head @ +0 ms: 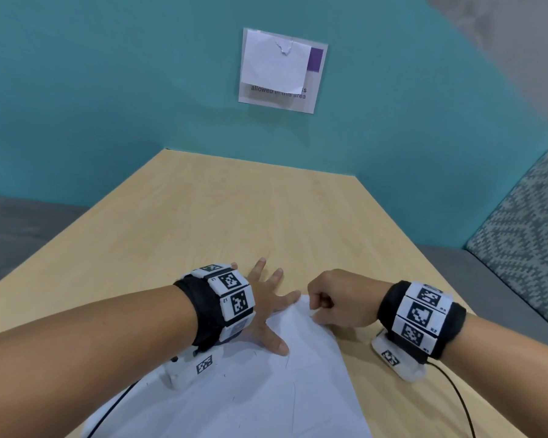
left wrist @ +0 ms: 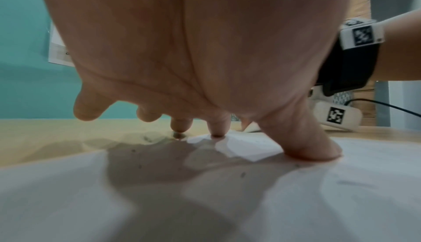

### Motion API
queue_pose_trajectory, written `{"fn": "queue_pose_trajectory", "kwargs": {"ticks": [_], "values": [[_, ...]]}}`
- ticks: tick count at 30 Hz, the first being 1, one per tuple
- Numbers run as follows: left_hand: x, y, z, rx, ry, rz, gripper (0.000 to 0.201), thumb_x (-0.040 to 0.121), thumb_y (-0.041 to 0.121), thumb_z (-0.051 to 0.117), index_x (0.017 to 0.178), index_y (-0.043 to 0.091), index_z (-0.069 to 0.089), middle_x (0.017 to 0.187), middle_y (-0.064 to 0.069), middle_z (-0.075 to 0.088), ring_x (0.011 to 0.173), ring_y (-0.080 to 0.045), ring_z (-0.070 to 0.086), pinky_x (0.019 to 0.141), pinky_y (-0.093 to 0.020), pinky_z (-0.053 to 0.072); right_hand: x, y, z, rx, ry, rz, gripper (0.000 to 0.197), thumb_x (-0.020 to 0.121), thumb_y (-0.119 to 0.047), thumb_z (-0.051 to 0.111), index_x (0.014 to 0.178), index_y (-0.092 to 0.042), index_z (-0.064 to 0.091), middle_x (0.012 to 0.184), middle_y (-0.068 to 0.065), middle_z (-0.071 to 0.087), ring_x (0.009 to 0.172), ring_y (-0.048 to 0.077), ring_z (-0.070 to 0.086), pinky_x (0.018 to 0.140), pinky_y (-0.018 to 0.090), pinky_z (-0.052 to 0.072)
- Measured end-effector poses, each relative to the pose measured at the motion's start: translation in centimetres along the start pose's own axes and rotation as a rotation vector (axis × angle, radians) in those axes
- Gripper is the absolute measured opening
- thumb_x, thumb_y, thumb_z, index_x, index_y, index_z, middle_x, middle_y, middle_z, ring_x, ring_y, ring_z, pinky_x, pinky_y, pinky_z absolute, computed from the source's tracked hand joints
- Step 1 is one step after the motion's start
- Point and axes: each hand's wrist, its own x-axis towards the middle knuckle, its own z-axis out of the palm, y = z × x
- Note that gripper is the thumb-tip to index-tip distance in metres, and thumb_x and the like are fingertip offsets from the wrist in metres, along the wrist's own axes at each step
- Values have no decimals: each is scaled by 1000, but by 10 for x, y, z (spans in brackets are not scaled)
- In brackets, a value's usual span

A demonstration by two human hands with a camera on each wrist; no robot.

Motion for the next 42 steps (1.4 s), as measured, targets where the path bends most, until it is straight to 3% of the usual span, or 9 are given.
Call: {"fn": "queue_pose_trajectory", "kwargs": {"ticks": [6, 10, 15, 20, 24, 28, 32, 37, 42], "values": [[3, 10, -14, -5, -7, 54, 104, 80, 80, 52, 154, 48, -14, 163, 0, -30, 146, -36, -32, 111, -74, -6, 1, 1, 1, 21, 2, 4, 8, 87, -25, 67, 87, -19, 62, 71, -12, 53, 63, 7, 47, 61, 22, 39], [8, 18, -9, -35, 20, 62, 98, 83, 80, 48, 153, 50, -13, 165, -1, -24, 148, -35, -29, 111, -74, -7, 0, -1, -2, 17, -8, 6, 12, 87, -25, 67, 81, -21, 58, 70, -11, 52, 62, 7, 46, 58, 21, 37], [10, 17, -6, -71, 8, 46, 94, 80, 82, 49, 154, 54, -2, 166, -1, -22, 148, -37, -28, 111, -74, -6, -7, -12, 9, 66, -83, -66, 8, 87, -26, 67, 86, -22, 60, 71, -11, 53, 63, 8, 48, 60, 21, 40], [7, 19, -8, -60, -4, 38, 102, 79, 83, 49, 153, 51, -14, 166, -2, -22, 148, -36, -29, 110, -74, -7, -2, 3, -3, 35, -18, 5, 7, 87, -24, 68, 87, -20, 62, 72, -11, 54, 63, 7, 48, 60, 21, 38], [8, 17, -7, -59, -7, 31, 100, 79, 83, 49, 153, 52, -12, 166, -3, -22, 147, -38, -29, 110, -75, -6, -5, -3, 4, 49, -95, -39, 7, 86, -25, 68, 88, -21, 63, 74, -7, 56, 66, 11, 50, 61, 21, 41], [10, 17, -2, -41, 25, 27, 103, 77, 86, 47, 152, 52, -15, 166, -3, -21, 147, -38, -29, 109, -75, -7, -4, 6, -2, 39, -32, 14, 7, 86, -25, 68, 86, -23, 61, 74, -10, 55, 65, 8, 49, 60, 20, 40], [8, 16, -5, -72, 11, 41, 101, 78, 83, 50, 148, 57, -17, 166, -4, -21, 147, -39, -30, 108, -76, -7, -13, -7, 5, 46, -119, -65, 6, 86, -24, 67, 86, -22, 61, 73, -8, 56, 64, 9, 48, 63, 21, 42], [11, 17, -3, -39, 2, 24, 104, 77, 86, 47, 153, 51, -14, 166, -4, -21, 147, -39, -29, 109, -76, -5, -12, 1, -2, 11, -41, 27, 14, 86, -26, 67, 79, -28, 56, 74, -11, 55, 64, 6, 49, 60, 20, 39], [12, 14, -4, -54, -10, 35, 105, 76, 86, 48, 151, 52, -17, 166, -4, -22, 146, -40, -30, 108, -77, -5, -21, -17, 8, 33, -109, -69, 13, 86, -26, 67, 93, -15, 65, 73, -13, 53, 64, 6, 48, 63, 20, 42]]}}
